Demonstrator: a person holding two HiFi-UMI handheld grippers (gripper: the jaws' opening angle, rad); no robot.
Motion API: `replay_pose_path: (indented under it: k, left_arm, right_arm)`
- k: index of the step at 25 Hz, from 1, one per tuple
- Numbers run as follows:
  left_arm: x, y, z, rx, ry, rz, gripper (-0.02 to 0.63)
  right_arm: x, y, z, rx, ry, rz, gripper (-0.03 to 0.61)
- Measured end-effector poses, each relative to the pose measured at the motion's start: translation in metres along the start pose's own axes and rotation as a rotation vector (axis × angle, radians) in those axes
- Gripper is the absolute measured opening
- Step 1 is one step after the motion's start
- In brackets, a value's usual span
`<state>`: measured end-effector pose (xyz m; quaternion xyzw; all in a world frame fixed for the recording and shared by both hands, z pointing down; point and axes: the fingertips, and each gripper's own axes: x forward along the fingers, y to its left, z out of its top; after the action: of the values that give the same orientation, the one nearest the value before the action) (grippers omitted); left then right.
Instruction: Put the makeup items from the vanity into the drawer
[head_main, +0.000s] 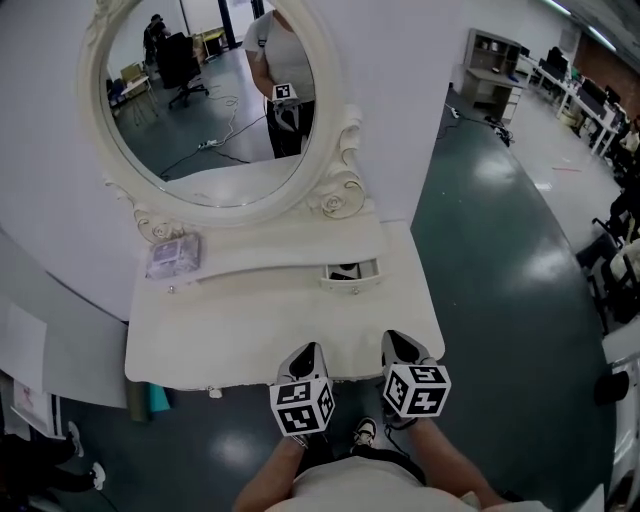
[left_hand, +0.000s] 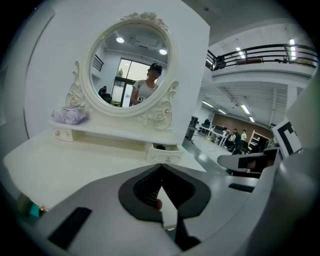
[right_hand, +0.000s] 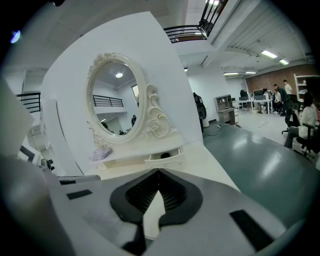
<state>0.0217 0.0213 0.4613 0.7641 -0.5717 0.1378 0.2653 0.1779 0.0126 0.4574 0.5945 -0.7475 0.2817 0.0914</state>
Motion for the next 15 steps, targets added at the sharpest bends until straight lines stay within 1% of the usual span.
replay_pose_path:
  k: [3,5,7,11,15]
  left_arm:
    - [-0.003,0.0,0.006,0.02,-0.009,-0.008,0.005]
    - [-0.003,0.003,0.009,0.022,-0.015,-0.009,0.005]
    - [-0.002,0.004,0.012,0.032,-0.021,-0.01,0.005]
    - [-0.006,0.006,0.018,0.027,-0.039,-0.012,0.005]
    - [-0.006,0.007,0.019,0.025,-0.046,-0.015,0.005]
  right_arm:
    - [0.0,0.011,0.003,0.009,-0.008,0.019,0.018]
    - [-0.002,0.018,0.008,-0.019,-0.012,0.031,0.018]
    - [-0.004,0.019,0.013,-0.038,-0.019,0.03,0.018]
    - [-0.004,0.019,0.012,-0.007,-0.013,0.024,0.018]
    - [-0.002,0.022,0.011,-0.021,-0.009,0.019,0.018]
